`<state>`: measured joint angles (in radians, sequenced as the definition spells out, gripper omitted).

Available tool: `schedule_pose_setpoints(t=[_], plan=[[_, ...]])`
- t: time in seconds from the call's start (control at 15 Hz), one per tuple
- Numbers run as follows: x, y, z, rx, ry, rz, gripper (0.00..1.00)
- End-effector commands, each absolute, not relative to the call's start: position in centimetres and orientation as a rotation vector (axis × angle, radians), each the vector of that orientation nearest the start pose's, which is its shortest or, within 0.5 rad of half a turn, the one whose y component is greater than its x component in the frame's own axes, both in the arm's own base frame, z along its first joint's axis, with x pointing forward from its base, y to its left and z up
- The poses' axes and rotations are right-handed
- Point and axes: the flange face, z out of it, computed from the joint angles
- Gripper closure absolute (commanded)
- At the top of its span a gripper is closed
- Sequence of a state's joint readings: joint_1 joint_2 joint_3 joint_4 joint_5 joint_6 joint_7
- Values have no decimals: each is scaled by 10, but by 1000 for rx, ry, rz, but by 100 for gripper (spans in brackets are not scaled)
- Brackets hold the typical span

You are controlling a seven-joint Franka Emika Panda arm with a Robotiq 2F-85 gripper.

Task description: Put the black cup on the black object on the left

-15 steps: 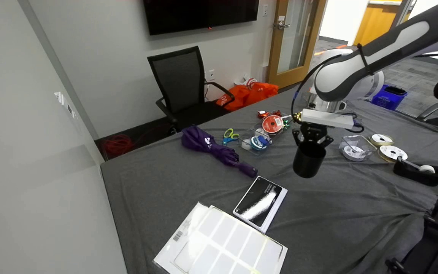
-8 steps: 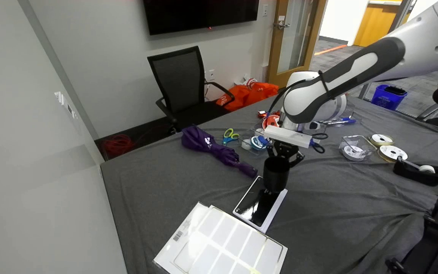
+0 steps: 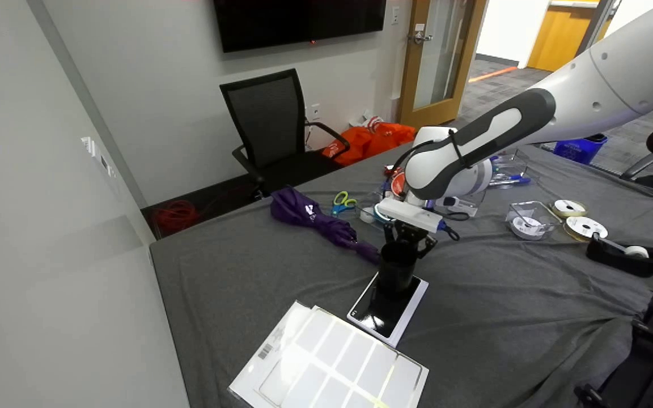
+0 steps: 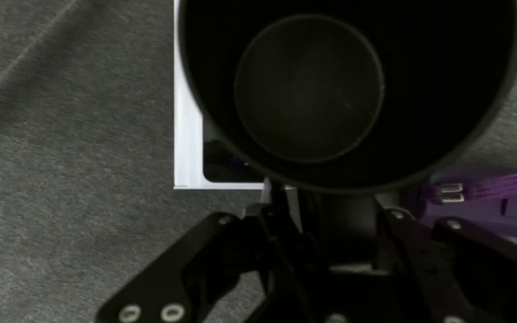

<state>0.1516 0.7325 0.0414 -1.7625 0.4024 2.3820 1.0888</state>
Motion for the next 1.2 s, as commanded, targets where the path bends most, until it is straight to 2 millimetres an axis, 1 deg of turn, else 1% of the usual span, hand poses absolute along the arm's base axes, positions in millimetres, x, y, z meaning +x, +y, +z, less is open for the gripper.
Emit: schedule_pose_setpoints(t=[0.0, 0.2, 0.27, 0.33, 0.53, 0.67, 0.93, 1.13], plan=[[641, 128, 149, -2409, 1676, 403, 29], [643, 126, 157, -2418, 1675, 386, 9], [641, 125, 160, -2443, 1695, 394, 2], [638, 123, 162, -2463, 1723, 404, 0], [631, 115, 174, -2535, 1783, 428, 0], [627, 111, 189, -2574, 1782, 402, 0], [618, 108, 228, -2569, 1693, 218, 0], [604, 104, 249, -2585, 1651, 143, 0]])
